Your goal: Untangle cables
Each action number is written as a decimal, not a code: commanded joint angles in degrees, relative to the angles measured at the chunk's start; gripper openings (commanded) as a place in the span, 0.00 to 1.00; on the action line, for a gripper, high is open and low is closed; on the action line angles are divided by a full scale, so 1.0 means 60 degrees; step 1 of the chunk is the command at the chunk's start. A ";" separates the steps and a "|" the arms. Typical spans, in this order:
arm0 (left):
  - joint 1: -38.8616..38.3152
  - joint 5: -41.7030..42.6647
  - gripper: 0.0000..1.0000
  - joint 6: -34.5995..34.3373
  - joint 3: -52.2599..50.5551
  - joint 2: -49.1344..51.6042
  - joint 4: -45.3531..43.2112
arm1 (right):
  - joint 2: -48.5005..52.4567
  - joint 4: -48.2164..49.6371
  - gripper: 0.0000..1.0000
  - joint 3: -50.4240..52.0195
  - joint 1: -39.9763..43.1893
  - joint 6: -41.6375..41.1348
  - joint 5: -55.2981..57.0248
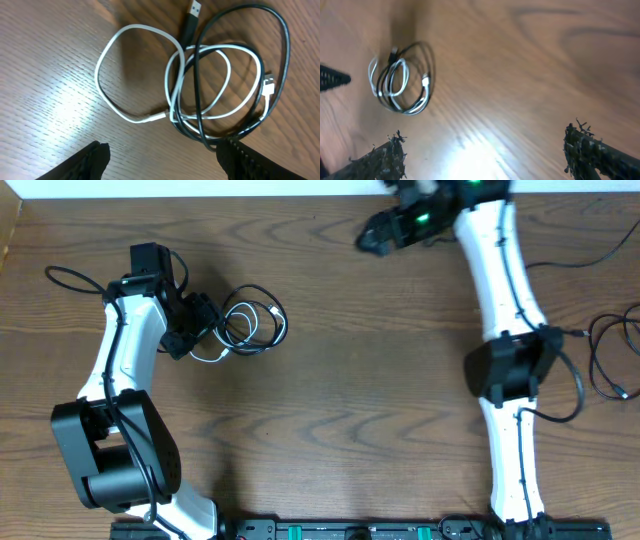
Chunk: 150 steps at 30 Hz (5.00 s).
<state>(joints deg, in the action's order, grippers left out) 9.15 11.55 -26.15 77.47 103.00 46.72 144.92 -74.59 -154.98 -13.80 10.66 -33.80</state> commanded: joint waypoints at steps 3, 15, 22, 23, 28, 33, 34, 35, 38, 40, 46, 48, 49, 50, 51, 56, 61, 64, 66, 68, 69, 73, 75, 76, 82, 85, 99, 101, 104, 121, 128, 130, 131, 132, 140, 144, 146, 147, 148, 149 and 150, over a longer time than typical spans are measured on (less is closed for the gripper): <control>0.0004 -0.0328 0.99 -0.0058 -0.0219 0.0124 0.0080 | -0.0044 0.0291 0.87 0.0634 -0.1049 0.0736 0.0219; 0.0004 -0.0321 0.13 -0.0055 -0.1056 0.0127 -0.0991 | -0.0044 0.1621 0.01 0.2269 -0.2514 0.0809 0.0211; 0.0004 -0.0262 0.08 -0.0015 -0.1071 0.0127 -0.1096 | -0.0044 0.1920 0.08 0.2466 -0.2528 0.0801 0.0102; 0.0004 -0.0259 0.08 -0.0022 -0.1071 0.0127 -0.1169 | -0.0044 0.1945 0.22 0.2466 -0.2499 0.0801 0.0109; 0.0004 -0.0259 0.08 -0.0200 -0.1071 0.0127 -0.1104 | -0.0044 0.1942 0.75 0.2466 -0.2401 0.0801 0.0149; 0.0004 -0.0262 0.08 -0.0197 -0.1096 0.0127 -0.0980 | -0.0044 0.2113 0.99 0.2466 -0.2397 0.0801 0.0146; 0.0004 -0.0262 0.08 -0.0200 -0.1118 0.0127 -0.0984 | -0.0044 0.2116 0.99 0.2466 -0.2408 0.0801 0.0142; 0.0004 -0.0259 0.08 -0.0200 -0.1126 0.0127 -0.0980 | -0.0044 0.2109 0.99 0.2466 -0.2448 0.0801 0.0146; 0.0004 -0.0259 0.09 -0.0204 -0.1126 0.0127 -0.0976 | -0.0044 0.2229 0.99 0.2473 -0.2492 0.0805 0.0146; 0.0004 -0.0259 0.12 -0.0200 -0.1126 0.0127 -0.0980 | -0.0044 0.2379 0.99 0.2510 -0.2524 0.0809 0.0146; 0.0004 -0.0259 0.12 -0.0200 -0.1126 0.0127 -0.0980 | -0.0044 0.2619 0.99 0.2510 -0.2557 0.0805 0.0146; 0.0004 -0.0262 0.12 -0.0200 -0.1126 0.0127 -0.0984 | -0.0044 0.2612 0.99 0.2510 -0.2557 0.0805 0.0146; 0.0004 -0.0262 0.13 -0.0200 -0.1126 0.0127 -0.0984 | -0.0044 0.2612 0.99 0.2510 -0.2557 0.0805 0.0146; 0.0004 -0.0262 0.13 -0.0200 -0.1126 0.0127 -0.0984 | -0.0044 0.2612 0.99 0.2510 -0.2557 0.0805 0.0146; 0.0004 -0.0262 0.13 -0.0200 -0.1126 0.0127 -0.0984 | -0.0044 0.2616 0.99 0.2510 -0.2557 0.0805 0.0142; 0.0004 -0.0262 0.13 -0.0200 -0.1126 0.0127 -0.0984 | -0.0044 0.2601 0.99 0.2510 -0.2557 0.0805 0.0142; 0.0004 -0.0266 0.13 -0.0197 -0.1126 0.0127 -0.1053 | -0.0044 0.2583 0.99 0.2510 -0.2557 0.0805 -0.0543; 0.0004 -0.0266 0.13 -0.0200 -0.1126 0.0127 -0.1188 | -0.0044 0.2612 0.99 0.2510 -0.2557 0.0809 -0.1282; 0.0004 -0.0266 0.13 -0.0200 -0.1126 0.0127 -0.1257 | -0.0044 0.2612 0.99 0.2510 -0.2575 0.0809 -0.1373; 0.0004 -0.0266 0.13 -0.0197 -0.1126 0.0127 -0.1297 | -0.0044 0.2601 0.99 0.2514 -0.2583 0.0911 -0.1366; 0.0004 -0.0266 0.13 -0.0197 -0.1126 0.0127 -0.1304 | -0.0040 0.2572 0.99 0.2514 -0.2583 0.0958 -0.1362; 0.0004 -0.0299 0.13 -0.0193 -0.1126 0.0127 -0.1311 | -0.0036 0.2543 0.99 0.2514 -0.2586 0.0951 -0.1555; 0.0007 -0.0299 0.13 -0.0193 -0.1126 0.0127 -0.1308 | -0.0036 0.2561 0.99 0.2514 -0.2583 0.0951 -0.2022; 0.0007 -0.0295 0.13 -0.0193 -0.1126 0.0127 -0.1308 | -0.0036 0.2590 0.99 0.2514 -0.2583 0.0954 -0.2368; 0.0007 -0.0295 0.13 -0.0197 -0.1126 0.0127 -0.1308 | -0.0025 0.2830 0.99 0.2514 -0.2601 0.0954 -0.3213; 0.0004 -0.0295 0.13 -0.0197 -0.1126 0.0127 -0.1300 | 0.0004 0.2827 0.99 0.2521 -0.2612 0.0951 -0.3209; 0.0004 -0.0295 0.13 -0.0200 -0.1472 0.0127 -0.1377 | 0.0051 0.2543 0.99 0.2528 -0.2951 0.0954 -0.2514; 0.0004 -0.0295 0.13 -0.0200 -0.1628 0.0127 -0.1588 | 0.0087 0.2532 0.99 0.2532 -0.3118 0.0954 -0.2014; 0.0004 -0.0295 0.22 -0.0200 -0.1770 0.0127 -0.1956 | 0.0120 0.2539 0.99 0.2645 -0.3450 0.0954 -0.0951; 0.0004 -0.0295 0.31 -0.0200 -0.1807 0.0135 -0.2568 | 0.0178 0.4091 0.99 0.4401 -0.3843 0.0947 -0.0892; 0.0004 -0.0288 0.31 -0.0233 -0.2248 0.0142 -0.3351 | 0.0178 0.5227 0.99 0.5038 -0.4335 0.0951 -0.0692; 0.0004 -0.0288 0.33 -0.0393 -0.2269 0.0142 -0.3359 | 0.0178 0.5526 0.99 0.5195 -0.4513 0.0954 -0.0299; 0.0004 -0.0288 0.33 -0.0412 -0.2269 0.0142 -0.3377 | 0.0182 0.5614 0.99 0.5257 -0.4586 0.0954 -0.0095; 0.0004 -0.0291 0.33 -0.0412 -0.2269 0.0142 -0.3410 | 0.0182 0.5719 0.99 0.5344 -0.4717 0.0951 0.0240; 0.0004 -0.0291 0.34 -0.0412 -0.2269 0.0200 -0.3453 | 0.0208 0.5938 0.88 0.5377 -0.5034 0.0951 0.0900; -0.0022 -0.0291 0.34 -0.0412 -0.2269 0.0321 -0.3530 | 0.0215 0.5905 0.64 0.5377 -0.4954 0.0951 0.0896; -0.0066 -0.0291 0.34 -0.0412 -0.2269 0.0379 -0.3577 | 0.0222 0.5901 0.54 0.5377 -0.4958 0.0951 0.0896; -0.0084 -0.0288 0.35 -0.0412 -0.2269 0.0404 -0.3592 | 0.0222 0.5905 0.52 0.5377 -0.4958 0.0951 0.0896; -0.0102 -0.0288 0.37 -0.0415 -0.2269 0.0423 -0.3595 | 0.0226 0.5909 0.46 0.5377 -0.4958 0.0951 0.0900; -0.0117 -0.0288 0.37 -0.0415 -0.2269 0.0426 -0.3595 | 0.0226 0.5916 0.42 0.5377 -0.4958 0.0951 0.0900; -0.0149 -0.0288 0.38 -0.0415 -0.2269 0.0426 -0.3603 | 0.0226 0.5938 0.29 0.5377 -0.4958 0.0951 0.0900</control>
<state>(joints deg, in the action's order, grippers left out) 8.78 10.35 -28.49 64.20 104.81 25.26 144.97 -39.13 -123.09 -43.57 16.05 -28.40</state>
